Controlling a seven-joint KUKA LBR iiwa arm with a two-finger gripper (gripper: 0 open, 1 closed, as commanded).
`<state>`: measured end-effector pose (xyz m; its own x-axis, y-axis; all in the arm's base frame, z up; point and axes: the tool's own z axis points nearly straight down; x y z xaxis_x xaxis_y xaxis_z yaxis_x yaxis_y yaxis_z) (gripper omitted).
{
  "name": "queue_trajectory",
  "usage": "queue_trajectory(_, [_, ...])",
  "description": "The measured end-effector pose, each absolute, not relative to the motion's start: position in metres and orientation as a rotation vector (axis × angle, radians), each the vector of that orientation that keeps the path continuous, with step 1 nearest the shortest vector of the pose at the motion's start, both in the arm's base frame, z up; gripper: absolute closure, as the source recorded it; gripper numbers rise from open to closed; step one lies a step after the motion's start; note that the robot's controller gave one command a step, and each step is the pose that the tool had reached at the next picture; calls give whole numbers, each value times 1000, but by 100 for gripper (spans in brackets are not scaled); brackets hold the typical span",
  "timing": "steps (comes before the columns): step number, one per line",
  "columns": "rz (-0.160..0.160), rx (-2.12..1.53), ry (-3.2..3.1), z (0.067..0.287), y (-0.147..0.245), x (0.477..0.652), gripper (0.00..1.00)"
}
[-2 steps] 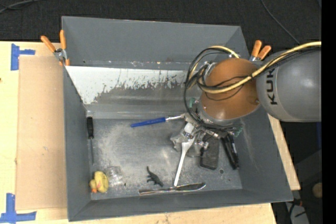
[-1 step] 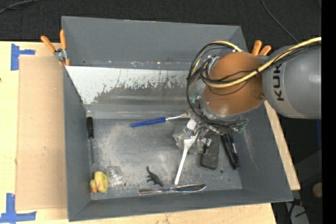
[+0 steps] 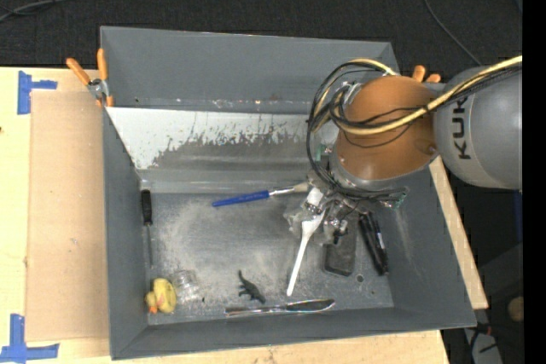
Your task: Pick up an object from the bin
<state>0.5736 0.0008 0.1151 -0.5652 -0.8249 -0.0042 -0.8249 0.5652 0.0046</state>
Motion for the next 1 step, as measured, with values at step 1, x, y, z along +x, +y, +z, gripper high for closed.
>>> queue_trajectory(1, [17,-1464,2784,141,2,572,100])
